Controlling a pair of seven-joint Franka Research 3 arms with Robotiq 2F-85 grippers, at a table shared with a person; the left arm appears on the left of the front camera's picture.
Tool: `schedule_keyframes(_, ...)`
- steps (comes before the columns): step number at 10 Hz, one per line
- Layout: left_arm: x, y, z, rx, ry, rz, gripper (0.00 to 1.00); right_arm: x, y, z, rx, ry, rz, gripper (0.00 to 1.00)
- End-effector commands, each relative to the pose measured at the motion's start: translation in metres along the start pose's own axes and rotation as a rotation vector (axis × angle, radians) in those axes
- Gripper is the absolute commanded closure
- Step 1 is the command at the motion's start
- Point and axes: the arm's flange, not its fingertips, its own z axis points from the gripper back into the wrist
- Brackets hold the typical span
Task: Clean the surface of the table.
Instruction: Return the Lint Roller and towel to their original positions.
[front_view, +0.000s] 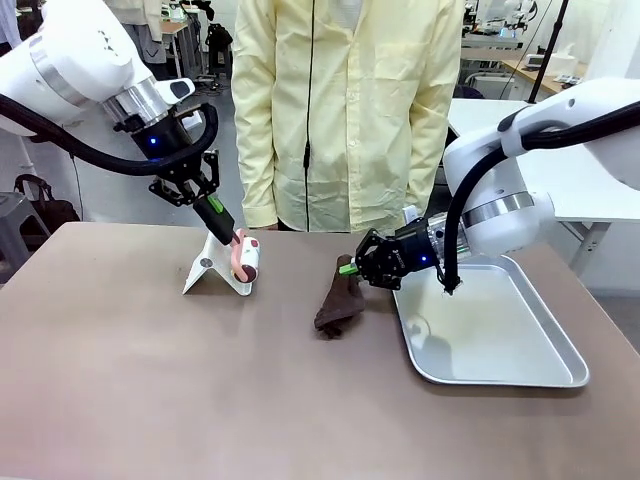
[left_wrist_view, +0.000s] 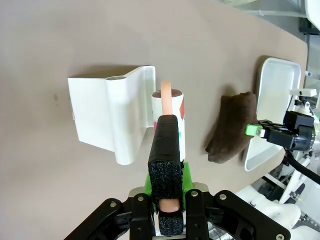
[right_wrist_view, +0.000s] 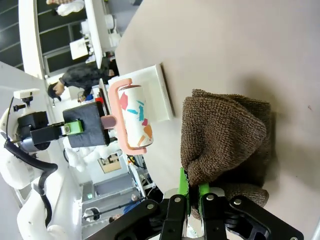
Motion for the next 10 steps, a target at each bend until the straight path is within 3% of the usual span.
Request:
schedule_keyframes(1,0.012,0.005,-0.002,0.025,-0.001,-0.004,0.78,0.004,0.007,-0.007,0.025,-0.007,-0.02,0.92)
schedule_keyframes(4,0.017,0.004,-0.007,0.033,-0.068,-0.006,0.78,0.007,0.006,-0.009,0.026,0.002,-0.035,0.92)
schedule_keyframes(10,0.018,0.003,-0.021,0.091,-0.026,-0.108,0.78,0.008,0.003,-0.008,0.049,0.031,-0.05,0.92)
